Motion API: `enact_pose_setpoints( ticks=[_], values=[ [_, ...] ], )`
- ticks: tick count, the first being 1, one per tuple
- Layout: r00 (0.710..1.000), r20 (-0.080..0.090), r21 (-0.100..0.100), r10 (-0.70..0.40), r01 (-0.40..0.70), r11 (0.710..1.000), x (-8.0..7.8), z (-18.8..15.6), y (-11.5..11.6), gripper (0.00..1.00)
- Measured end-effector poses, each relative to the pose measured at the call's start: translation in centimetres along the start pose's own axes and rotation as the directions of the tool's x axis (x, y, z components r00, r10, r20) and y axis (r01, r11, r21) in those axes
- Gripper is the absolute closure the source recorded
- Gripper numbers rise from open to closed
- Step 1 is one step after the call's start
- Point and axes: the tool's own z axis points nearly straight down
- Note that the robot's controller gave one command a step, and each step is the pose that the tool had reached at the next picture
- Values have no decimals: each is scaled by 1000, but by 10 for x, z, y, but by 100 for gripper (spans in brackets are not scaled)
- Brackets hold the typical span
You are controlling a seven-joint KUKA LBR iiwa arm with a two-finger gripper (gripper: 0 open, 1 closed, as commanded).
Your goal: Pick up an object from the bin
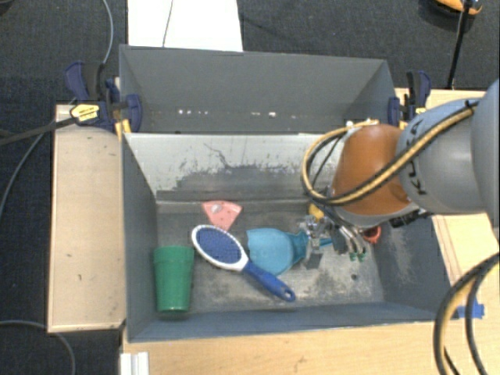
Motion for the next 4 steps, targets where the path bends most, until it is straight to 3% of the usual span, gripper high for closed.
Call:
enact_pose_setpoints(
  ticks=[1,2,3,4],
  values=[
    [1000,0,0,-1,1,1000,0,0,0,100],
    [999,1,0,-35,35,999,12,-104,10,100],
    [999,1,0,-36,36,999,12,-104,11,100],
    [1000,-5,-1,-20,20,1000,10,-148,13,100]
  ],
)
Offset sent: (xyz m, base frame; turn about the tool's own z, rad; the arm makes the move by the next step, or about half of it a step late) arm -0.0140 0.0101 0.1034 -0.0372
